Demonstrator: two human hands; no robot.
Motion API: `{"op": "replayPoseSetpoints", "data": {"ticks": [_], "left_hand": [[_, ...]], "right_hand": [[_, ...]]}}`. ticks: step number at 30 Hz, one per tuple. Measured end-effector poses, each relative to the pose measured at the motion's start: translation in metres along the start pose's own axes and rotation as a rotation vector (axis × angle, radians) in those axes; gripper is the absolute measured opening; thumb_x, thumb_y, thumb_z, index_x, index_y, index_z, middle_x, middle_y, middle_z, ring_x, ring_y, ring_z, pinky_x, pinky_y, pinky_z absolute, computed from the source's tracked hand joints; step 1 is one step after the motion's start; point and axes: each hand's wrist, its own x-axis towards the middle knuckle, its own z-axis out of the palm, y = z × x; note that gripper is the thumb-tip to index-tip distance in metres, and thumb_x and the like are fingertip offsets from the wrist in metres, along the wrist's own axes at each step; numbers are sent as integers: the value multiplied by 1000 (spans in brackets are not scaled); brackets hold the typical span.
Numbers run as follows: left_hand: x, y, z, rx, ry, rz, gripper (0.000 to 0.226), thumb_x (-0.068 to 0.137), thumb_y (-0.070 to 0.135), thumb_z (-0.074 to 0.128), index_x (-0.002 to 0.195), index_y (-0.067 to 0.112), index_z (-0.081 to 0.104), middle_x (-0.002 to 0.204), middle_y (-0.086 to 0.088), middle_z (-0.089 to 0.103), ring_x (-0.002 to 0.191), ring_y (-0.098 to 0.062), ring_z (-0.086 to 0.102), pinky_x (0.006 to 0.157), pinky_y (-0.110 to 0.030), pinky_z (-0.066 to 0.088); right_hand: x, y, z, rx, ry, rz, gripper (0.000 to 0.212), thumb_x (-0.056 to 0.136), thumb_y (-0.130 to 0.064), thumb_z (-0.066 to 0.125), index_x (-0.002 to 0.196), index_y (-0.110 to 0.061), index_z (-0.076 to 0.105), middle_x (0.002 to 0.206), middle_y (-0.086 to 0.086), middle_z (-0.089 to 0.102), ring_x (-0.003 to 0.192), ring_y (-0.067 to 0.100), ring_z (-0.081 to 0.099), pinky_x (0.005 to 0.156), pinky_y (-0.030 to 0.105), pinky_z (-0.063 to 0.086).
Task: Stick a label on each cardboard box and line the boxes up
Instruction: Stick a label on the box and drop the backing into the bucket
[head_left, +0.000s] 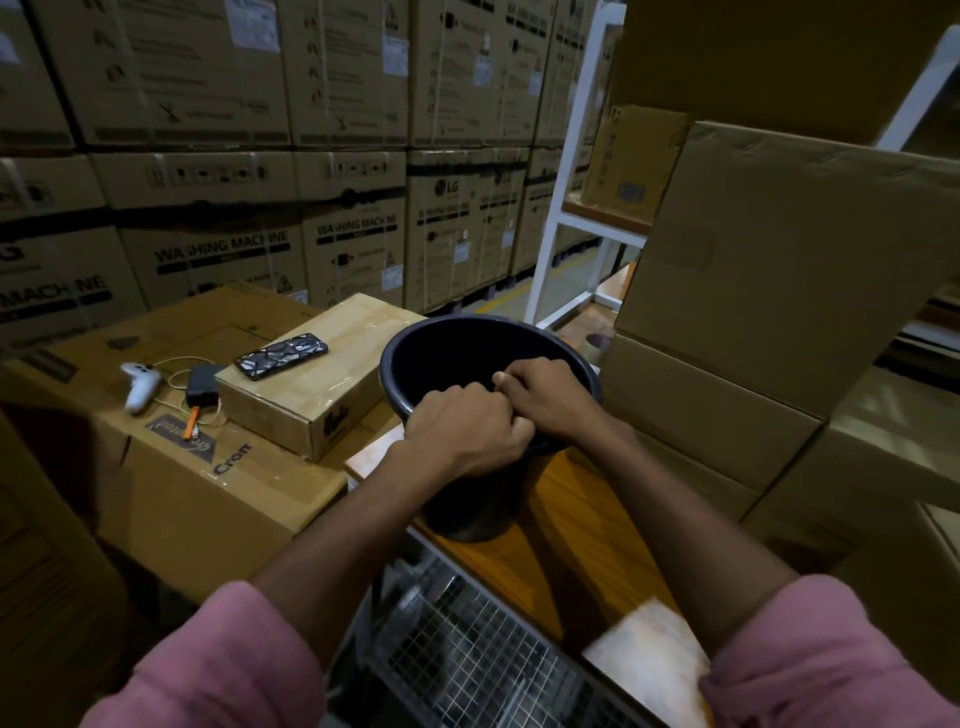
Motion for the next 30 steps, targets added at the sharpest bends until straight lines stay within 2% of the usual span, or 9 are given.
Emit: {"op": "replayPoseSetpoints", "data": {"ticks": [8, 10, 12, 15, 17, 19, 21, 25, 30], "left_hand": [[-1, -2, 4, -5, 48, -15, 37, 97, 49, 38, 79, 24, 59, 71, 3, 60, 63, -13, 57, 56, -28, 37], [0, -2, 8, 12, 88, -8, 36, 95, 50, 38, 85, 24, 60, 84, 3, 63, 79, -13, 61, 63, -30, 42], [2, -3, 11, 29, 114, 4, 41, 93, 50, 36, 103, 23, 64, 113, -1, 66, 111, -18, 57, 82, -37, 45], [3, -3, 12, 62, 114, -17, 61, 94, 49, 34, 141, 16, 51, 155, -4, 43, 147, -24, 30, 110, -48, 32], [2, 0, 11, 70, 110, -24, 66, 95, 46, 33, 153, 14, 38, 164, -6, 28, 153, -25, 16, 119, -52, 22], [3, 1, 7, 45, 130, -24, 60, 97, 40, 37, 151, 15, 41, 164, -6, 28, 153, -25, 15, 122, -52, 18], [5, -1, 2, 17, 208, -31, 46, 97, 33, 43, 138, 15, 55, 155, -7, 43, 146, -26, 30, 117, -49, 27], [12, -14, -10, -1, 377, -77, 17, 98, 23, 54, 111, 14, 61, 111, -8, 62, 102, -26, 55, 85, -40, 47], [20, -20, -16, 19, 344, -121, 5, 97, 17, 59, 100, 14, 60, 97, -8, 61, 91, -29, 58, 71, -42, 47]], "right_hand": [[2, 3, 4, -14, 49, -1, 37, 105, -31, 48, 80, -10, 65, 71, 6, 63, 68, 21, 58, 61, 36, 39], [2, 5, 4, 4, 70, -11, 34, 105, -30, 47, 87, -9, 67, 76, 7, 65, 72, 24, 60, 66, 44, 48], [2, 6, 5, 10, 105, -22, 31, 105, -30, 45, 100, -11, 69, 86, 7, 69, 82, 25, 64, 76, 49, 52], [1, 4, 4, -4, 158, -32, 29, 106, -25, 43, 117, -11, 67, 102, 8, 71, 95, 26, 65, 85, 49, 52], [1, 3, 4, -18, 172, -40, 31, 106, -22, 43, 125, -11, 64, 112, 9, 70, 103, 26, 64, 89, 47, 51], [2, 2, 4, -56, 175, -58, 32, 104, -21, 45, 128, -12, 64, 119, 9, 68, 108, 26, 62, 93, 47, 50], [2, 2, 2, -125, 218, -72, 30, 99, -19, 53, 126, -13, 66, 121, 8, 66, 112, 25, 60, 96, 44, 50], [4, 1, -7, -193, 303, -60, 23, 92, -10, 65, 113, -12, 71, 113, 10, 66, 105, 28, 62, 90, 45, 55], [13, -12, -7, -276, 121, -16, 17, 100, -26, 56, 107, -18, 69, 98, 10, 70, 89, 32, 65, 76, 48, 57]]}}
